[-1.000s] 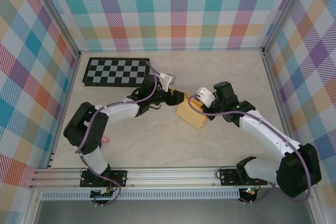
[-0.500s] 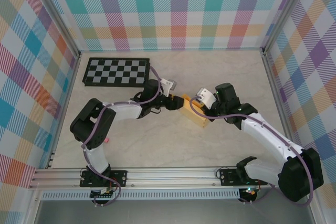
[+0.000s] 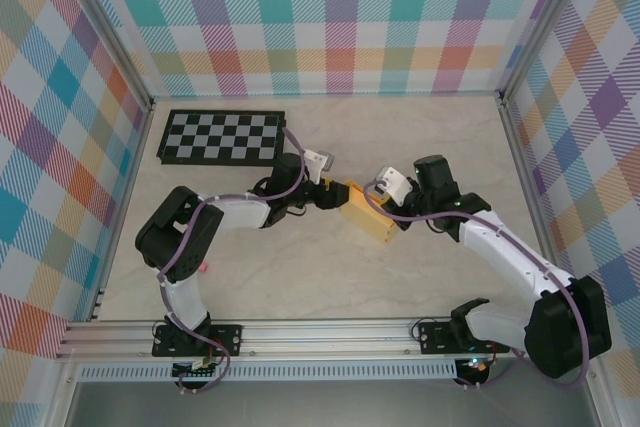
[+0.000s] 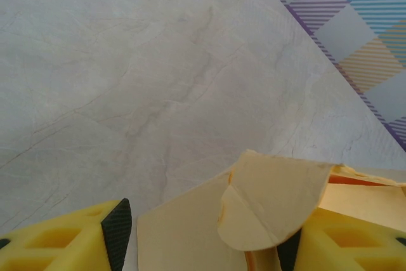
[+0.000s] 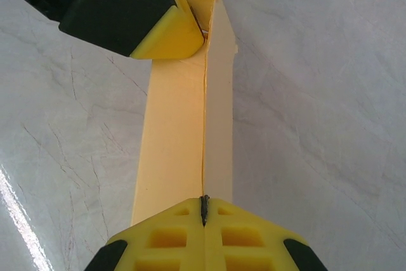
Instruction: Fold the paper box
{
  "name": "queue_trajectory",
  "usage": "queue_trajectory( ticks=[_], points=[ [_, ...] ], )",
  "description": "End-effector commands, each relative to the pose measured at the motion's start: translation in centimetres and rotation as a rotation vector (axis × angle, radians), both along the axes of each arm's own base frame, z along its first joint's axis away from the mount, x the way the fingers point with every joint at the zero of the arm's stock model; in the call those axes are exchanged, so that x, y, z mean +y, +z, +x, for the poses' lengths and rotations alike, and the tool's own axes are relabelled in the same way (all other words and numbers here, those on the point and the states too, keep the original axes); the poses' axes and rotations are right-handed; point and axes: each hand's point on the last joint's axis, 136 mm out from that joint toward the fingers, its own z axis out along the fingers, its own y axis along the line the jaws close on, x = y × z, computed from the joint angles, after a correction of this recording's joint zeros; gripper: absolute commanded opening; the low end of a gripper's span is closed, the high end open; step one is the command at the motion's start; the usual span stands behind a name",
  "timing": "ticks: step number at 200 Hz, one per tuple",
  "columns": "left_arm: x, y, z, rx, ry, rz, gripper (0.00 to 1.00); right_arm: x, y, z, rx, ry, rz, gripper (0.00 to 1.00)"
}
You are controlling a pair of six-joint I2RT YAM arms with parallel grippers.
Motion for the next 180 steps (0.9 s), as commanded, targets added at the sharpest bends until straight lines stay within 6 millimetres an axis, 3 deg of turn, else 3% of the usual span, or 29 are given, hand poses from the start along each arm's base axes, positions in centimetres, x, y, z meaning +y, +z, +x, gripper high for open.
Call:
queue_trajectory(
  ticks=[1, 68, 98, 131, 180],
  points=[
    [0.9, 1.9, -0.1, -0.02, -0.002, -0.05, 0.62, 0.4, -0.7, -0.5, 0.039, 0.048, 0.003, 0.0],
    [3.1, 6.8, -1.7, -0.095, 0.001, -0.126, 0.63, -0.1, -0.9, -0.3, 0.027, 0.02, 0.001, 0.0],
    [2.3, 6.1, -2.3, -0.096, -0.07, -0.125, 0.59, 0.0, -0.7, -0.2, 0.018, 0.019, 0.009, 0.0],
    [0.8, 5.2, -1.2, -0.09, -0.092, -0.102, 0.56, 0.1, -0.6, -0.3, 0.02, 0.023, 0.019, 0.0],
    [-1.1, 6.5, -0.7, -0.077, -0.126, -0.192, 0.45, -0.1, -0.6, -0.4, 0.02, 0.019, 0.009, 0.0]
  ],
)
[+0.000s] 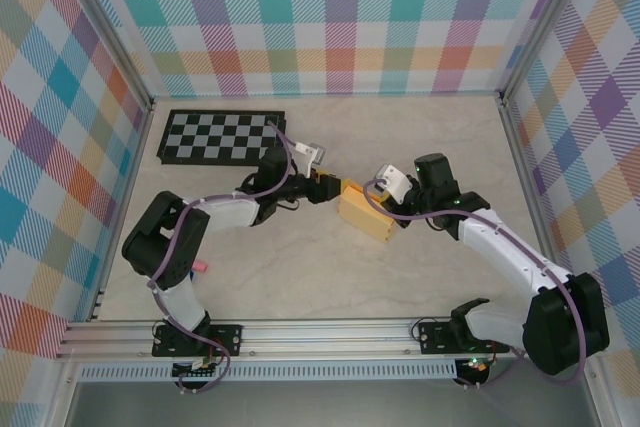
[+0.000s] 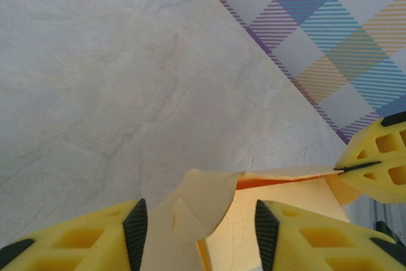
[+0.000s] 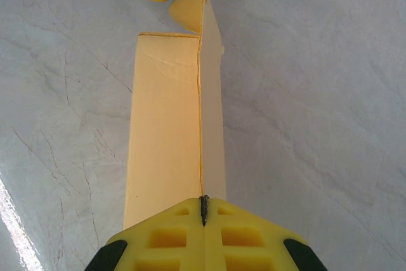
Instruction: Fold the paper box
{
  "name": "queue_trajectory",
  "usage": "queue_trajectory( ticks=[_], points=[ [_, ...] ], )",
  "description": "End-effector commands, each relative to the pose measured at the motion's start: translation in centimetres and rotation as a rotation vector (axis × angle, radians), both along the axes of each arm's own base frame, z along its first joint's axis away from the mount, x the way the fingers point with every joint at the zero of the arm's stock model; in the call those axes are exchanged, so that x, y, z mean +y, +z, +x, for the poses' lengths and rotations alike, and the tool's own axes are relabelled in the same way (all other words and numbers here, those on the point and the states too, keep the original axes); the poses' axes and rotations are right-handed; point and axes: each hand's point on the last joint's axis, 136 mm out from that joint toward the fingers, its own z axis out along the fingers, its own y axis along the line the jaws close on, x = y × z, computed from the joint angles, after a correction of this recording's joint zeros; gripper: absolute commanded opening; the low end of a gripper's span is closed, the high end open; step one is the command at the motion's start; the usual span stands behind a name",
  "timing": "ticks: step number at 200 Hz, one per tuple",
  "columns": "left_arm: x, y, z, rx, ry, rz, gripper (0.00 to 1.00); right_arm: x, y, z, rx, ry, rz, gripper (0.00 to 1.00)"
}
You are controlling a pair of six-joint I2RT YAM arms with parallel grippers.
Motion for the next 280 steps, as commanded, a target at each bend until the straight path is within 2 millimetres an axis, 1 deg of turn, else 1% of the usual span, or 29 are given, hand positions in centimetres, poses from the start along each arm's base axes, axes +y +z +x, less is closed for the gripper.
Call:
queue_trajectory(
  ticks=[1, 17, 34, 54, 62, 72, 80, 102, 121, 133, 143, 172, 185, 217, 244, 280],
  points=[
    [-1.5, 2.6, 0.0, -0.047, -0.05, -0.085, 0.45, -0.2, -0.7, -1.0, 0.037, 0.016, -0.001, 0.0],
    [-1.8, 2.6, -0.4, -0.026, -0.075, -0.102, 0.44, -0.2, -0.7, -0.9, 0.037, 0.013, -0.001, 0.0],
    [-2.1, 2.0, -0.9, 0.013, -0.099, -0.1, 0.41, -0.2, -0.8, -0.9, 0.036, 0.011, 0.001, 0.0],
    [-2.3, 1.5, -1.3, 0.043, -0.11, -0.088, 0.41, -0.2, -0.8, -0.8, 0.038, 0.01, 0.002, 0.0],
    [-2.2, 1.5, -1.3, 0.042, -0.102, -0.085, 0.44, -0.2, -0.8, -0.7, 0.037, 0.008, 0.001, 0.0],
    [-1.8, 1.3, -1.2, 0.034, -0.081, -0.072, 0.53, -0.2, -0.9, -0.7, 0.037, 0.006, -0.002, 0.0],
    [-1.4, 1.1, -1.1, 0.023, -0.059, -0.053, 0.56, -0.3, -0.9, -0.6, 0.036, 0.004, -0.004, 0.0],
    [-0.3, 0.6, -1.1, -0.007, -0.034, 0.006, 0.6, -0.4, -0.9, -0.7, 0.036, 0.004, -0.007, 0.0],
    [-0.3, -0.1, -1.2, -0.005, -0.064, 0.054, 0.6, -0.4, -0.8, -0.8, 0.033, 0.003, -0.006, 0.0],
    [-0.5, -0.6, -1.2, 0.004, -0.079, 0.068, 0.59, -0.4, -0.8, -0.8, 0.034, 0.003, -0.003, 0.0],
    [-0.8, -0.6, -1.2, 0.006, -0.091, 0.061, 0.56, -0.4, -0.9, -0.8, 0.037, 0.002, -0.002, 0.0],
    [-1.7, 1.0, -1.3, -0.019, -0.117, 0.005, 0.49, -0.4, -0.9, -0.8, 0.045, 0.001, -0.004, 0.0],
    [-2.2, 1.4, -1.4, -0.023, -0.136, -0.003, 0.47, -0.4, -1.0, -0.8, 0.045, 0.001, -0.006, 0.0],
    [-2.8, 1.1, -1.9, -0.017, -0.167, -0.005, 0.37, -0.5, -0.9, -0.7, 0.044, -0.002, -0.008, 0.0],
    [-2.9, 1.2, -2.1, -0.013, -0.173, -0.01, 0.35, -0.5, -1.0, -0.7, 0.045, -0.006, -0.012, 0.0],
    [-3.1, 1.5, -2.2, -0.006, -0.176, -0.023, 0.35, -0.5, -1.1, -0.7, 0.046, -0.006, -0.011, 0.0]
  ],
)
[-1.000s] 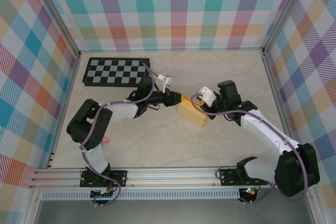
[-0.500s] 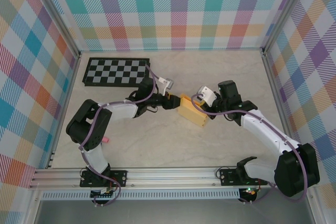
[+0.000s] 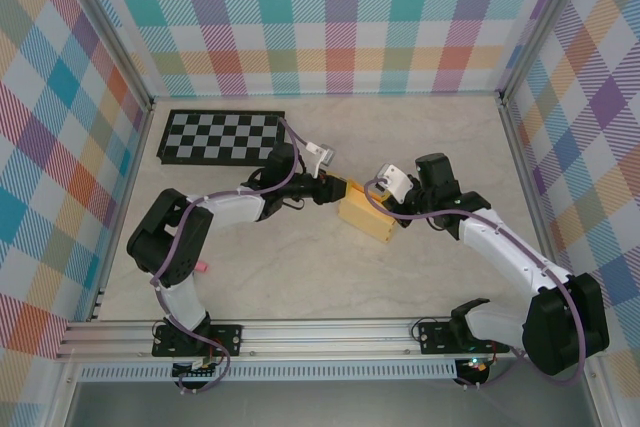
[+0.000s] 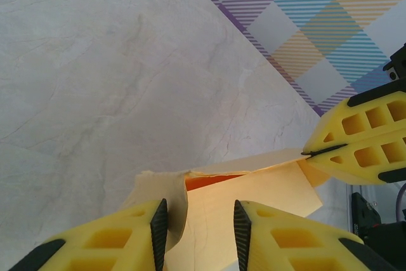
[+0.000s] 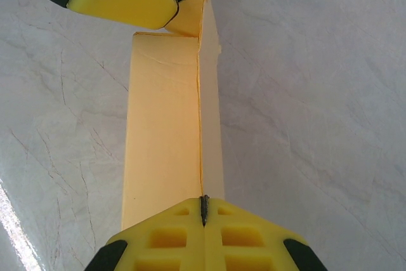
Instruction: Fold the paper box
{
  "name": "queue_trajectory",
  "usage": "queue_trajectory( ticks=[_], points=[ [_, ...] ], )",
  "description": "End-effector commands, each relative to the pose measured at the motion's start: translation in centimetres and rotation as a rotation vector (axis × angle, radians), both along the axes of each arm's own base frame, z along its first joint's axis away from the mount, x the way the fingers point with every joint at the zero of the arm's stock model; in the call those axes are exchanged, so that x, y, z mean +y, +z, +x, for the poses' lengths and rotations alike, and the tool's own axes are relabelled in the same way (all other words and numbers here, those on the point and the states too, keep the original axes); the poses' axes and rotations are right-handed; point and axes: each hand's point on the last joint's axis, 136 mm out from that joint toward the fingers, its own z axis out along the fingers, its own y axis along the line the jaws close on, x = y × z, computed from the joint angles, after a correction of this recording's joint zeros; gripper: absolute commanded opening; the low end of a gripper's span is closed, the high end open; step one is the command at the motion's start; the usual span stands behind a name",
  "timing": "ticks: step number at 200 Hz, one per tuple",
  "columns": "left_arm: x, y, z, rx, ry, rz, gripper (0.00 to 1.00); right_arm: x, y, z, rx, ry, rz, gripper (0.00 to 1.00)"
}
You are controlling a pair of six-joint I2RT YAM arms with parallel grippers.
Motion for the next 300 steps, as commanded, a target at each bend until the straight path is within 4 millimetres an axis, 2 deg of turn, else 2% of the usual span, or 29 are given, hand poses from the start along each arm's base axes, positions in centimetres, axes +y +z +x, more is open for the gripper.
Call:
queue_trajectory(
  ticks=[1, 15, 40, 57, 74, 102, 149, 189, 223, 251, 300],
  points=[
    [-1.3, 1.4, -0.8, -0.02, -0.062, -0.044, 0.35, -0.3, -1.1, -0.8, 0.046, 0.002, -0.01, 0.0],
    [-1.4, 1.8, -0.6, -0.016, -0.054, -0.062, 0.38, -0.3, -1.1, -0.7, 0.047, 0.0, -0.012, 0.0],
    [-0.7, 2.0, 0.0, -0.04, 0.001, -0.039, 0.52, -0.3, -1.3, -0.8, 0.047, 0.001, -0.015, 0.0],
    [0.2, 1.2, 0.2, -0.069, 0.023, 0.023, 0.57, -0.3, -1.3, -0.9, 0.047, 0.006, -0.015, 0.0],
    [0.7, -0.7, 0.1, -0.053, 0.029, 0.09, 0.6, -0.2, -1.2, -1.1, 0.055, 0.012, -0.003, 0.0],
    [1.0, -2.9, 0.2, -0.021, 0.046, 0.114, 0.6, 0.0, -0.8, -0.9, 0.063, 0.008, 0.025, 0.0],
    [0.7, -3.4, 0.3, -0.01, 0.037, 0.106, 0.6, -0.1, -0.5, -0.9, 0.092, 0.001, 0.056, 0.0],
    [2.1, -4.5, -0.6, 0.003, 0.062, 0.131, 0.6, -0.1, -0.3, -1.0, 0.119, 0.007, 0.092, 0.0],
    [2.3, -6.3, 0.0, 0.057, 0.116, 0.132, 0.6, 1.1, 0.0, -1.6, 0.143, 0.074, 0.149, 0.0],
    [2.4, -6.0, 0.9, 0.033, 0.156, 0.122, 0.6, 1.6, -0.1, -1.8, 0.186, 0.102, 0.152, 0.0],
    [2.3, -6.3, 1.6, 0.026, 0.155, 0.169, 0.59, 1.4, 1.0, -1.4, 0.25, 0.094, 0.242, 0.0]
  ],
)
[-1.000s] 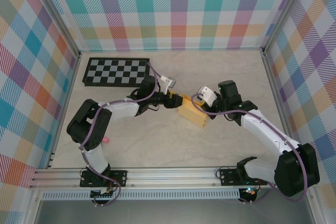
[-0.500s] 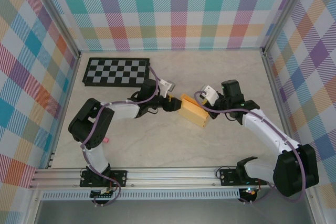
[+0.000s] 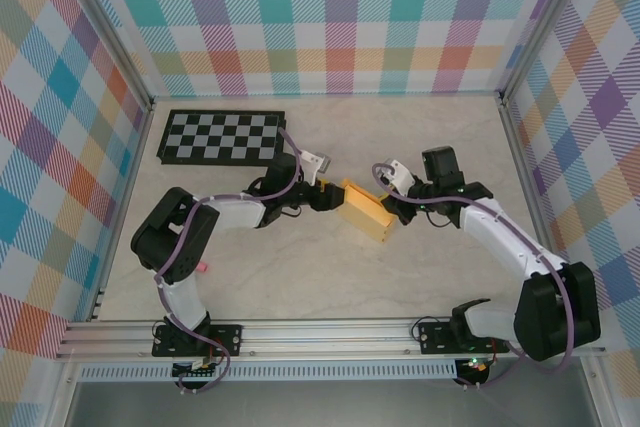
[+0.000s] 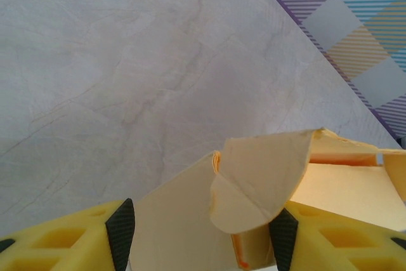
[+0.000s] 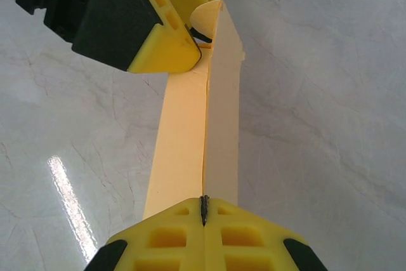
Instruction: Fold the paper box
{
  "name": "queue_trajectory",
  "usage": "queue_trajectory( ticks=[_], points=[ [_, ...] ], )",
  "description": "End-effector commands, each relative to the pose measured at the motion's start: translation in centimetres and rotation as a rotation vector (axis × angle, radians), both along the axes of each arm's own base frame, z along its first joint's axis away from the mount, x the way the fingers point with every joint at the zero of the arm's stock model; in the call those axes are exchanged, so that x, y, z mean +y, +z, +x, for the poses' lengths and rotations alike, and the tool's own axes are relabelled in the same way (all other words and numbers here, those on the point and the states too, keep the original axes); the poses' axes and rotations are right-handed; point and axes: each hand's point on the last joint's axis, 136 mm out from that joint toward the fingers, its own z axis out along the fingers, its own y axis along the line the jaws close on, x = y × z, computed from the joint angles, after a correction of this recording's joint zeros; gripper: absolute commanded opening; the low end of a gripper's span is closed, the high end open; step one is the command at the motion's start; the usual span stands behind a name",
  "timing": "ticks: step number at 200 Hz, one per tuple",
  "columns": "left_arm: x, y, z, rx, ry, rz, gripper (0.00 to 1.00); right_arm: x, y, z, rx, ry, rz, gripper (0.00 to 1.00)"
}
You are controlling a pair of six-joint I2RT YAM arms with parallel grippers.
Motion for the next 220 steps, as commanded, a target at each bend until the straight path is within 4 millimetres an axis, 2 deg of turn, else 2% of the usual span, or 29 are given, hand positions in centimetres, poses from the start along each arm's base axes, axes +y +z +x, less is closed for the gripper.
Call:
queue_trajectory(
  ticks=[1, 30, 59, 64, 68, 127, 154, 177, 197, 220],
  points=[
    [0.6, -2.2, 0.3, 0.03, 0.026, 0.073, 0.59, 0.7, 0.7, -1.0, 0.094, 0.041, 0.093, 0.0],
    [0.7, -1.0, 0.3, 0.008, 0.03, 0.046, 0.6, 0.1, 0.8, -0.6, 0.142, 0.023, 0.112, 0.0],
    [1.2, 1.3, 0.5, -0.011, 0.047, -0.032, 0.62, 0.2, 0.6, -0.3, 0.181, 0.031, 0.122, 0.0],
    [1.3, 1.8, 0.5, -0.017, 0.054, -0.043, 0.69, 0.2, 0.6, -0.2, 0.182, 0.03, 0.124, 0.0],
    [1.5, 2.1, 0.5, -0.022, 0.057, -0.049, 0.71, 0.2, 0.6, -0.2, 0.182, 0.03, 0.125, 0.0],
    [3.0, 4.0, -0.5, -0.036, 0.056, -0.086, 0.71, -0.1, 0.1, 0.0, 0.183, 0.02, 0.11, 0.0],
    [3.5, 4.9, -0.4, -0.025, 0.076, -0.123, 0.7, -0.1, 0.1, -0.1, 0.181, 0.021, 0.107, 0.0],
    [2.9, 5.9, -0.7, -0.021, 0.03, -0.15, 0.65, -0.1, 0.1, 0.0, 0.181, 0.023, 0.111, 0.0],
    [2.3, 5.6, -1.4, -0.004, -0.031, -0.161, 0.56, 0.0, 0.1, 0.1, 0.184, 0.023, 0.111, 0.0],
    [2.3, 4.7, -1.9, -0.023, -0.051, -0.152, 0.56, 0.0, 0.1, 0.0, 0.183, 0.025, 0.111, 0.0]
  ],
)
